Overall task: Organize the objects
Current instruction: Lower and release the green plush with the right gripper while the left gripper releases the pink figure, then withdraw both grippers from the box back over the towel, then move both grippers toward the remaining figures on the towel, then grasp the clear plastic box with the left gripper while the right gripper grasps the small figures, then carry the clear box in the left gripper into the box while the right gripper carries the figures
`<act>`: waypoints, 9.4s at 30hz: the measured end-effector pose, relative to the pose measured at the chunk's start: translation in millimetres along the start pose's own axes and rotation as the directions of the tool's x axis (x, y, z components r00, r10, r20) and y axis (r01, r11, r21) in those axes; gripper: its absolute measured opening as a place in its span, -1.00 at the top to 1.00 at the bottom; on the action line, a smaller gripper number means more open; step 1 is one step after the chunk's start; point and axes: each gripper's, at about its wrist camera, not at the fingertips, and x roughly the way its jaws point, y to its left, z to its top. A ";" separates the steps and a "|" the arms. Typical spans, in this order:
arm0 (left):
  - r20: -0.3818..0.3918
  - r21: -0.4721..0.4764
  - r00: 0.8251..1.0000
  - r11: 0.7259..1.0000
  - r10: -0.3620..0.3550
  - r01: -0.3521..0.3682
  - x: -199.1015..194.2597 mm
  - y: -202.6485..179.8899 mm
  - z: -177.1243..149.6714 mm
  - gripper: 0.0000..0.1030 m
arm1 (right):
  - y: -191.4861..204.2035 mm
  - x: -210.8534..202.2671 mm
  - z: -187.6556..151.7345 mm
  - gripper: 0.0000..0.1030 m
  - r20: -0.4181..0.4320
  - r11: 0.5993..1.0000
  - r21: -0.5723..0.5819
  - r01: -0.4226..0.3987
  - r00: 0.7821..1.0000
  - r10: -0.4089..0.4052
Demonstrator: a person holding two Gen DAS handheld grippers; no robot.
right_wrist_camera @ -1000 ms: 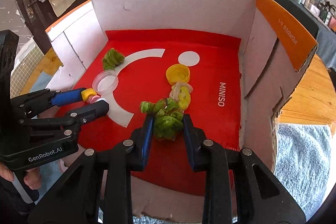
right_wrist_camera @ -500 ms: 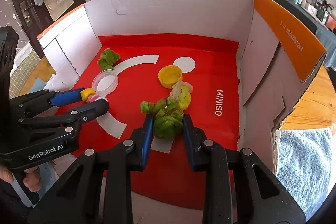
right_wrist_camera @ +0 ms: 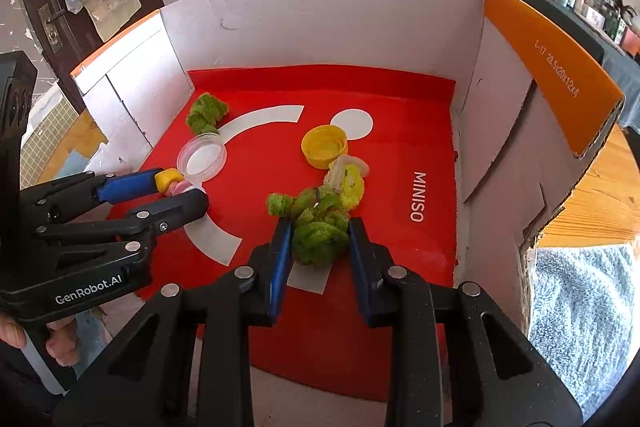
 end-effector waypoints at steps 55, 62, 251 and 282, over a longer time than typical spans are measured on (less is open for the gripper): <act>0.076 0.006 0.997 1.000 0.020 -0.021 -46.3 -5.7 -28.3 -0.23 | 21.9 -40.6 -19.2 -0.26 0.057 0.999 -0.030 -0.011 0.998 0.012; 0.090 0.003 0.996 1.000 0.028 -0.028 -57.9 -6.6 -38.2 -0.32 | 24.2 -51.1 -26.1 -0.27 0.072 1.000 -0.032 -0.001 0.997 0.004; 0.209 0.020 0.976 0.998 -0.061 0.058 -111.9 -17.9 -87.0 0.17 | 46.3 -102.9 -86.9 0.00 0.158 0.985 -0.080 -0.150 0.974 0.161; 0.137 0.008 0.989 0.999 -0.054 0.053 -71.7 -5.0 -26.7 0.17 | 24.5 -59.3 -29.1 0.00 0.065 0.995 -0.054 -0.078 0.995 0.082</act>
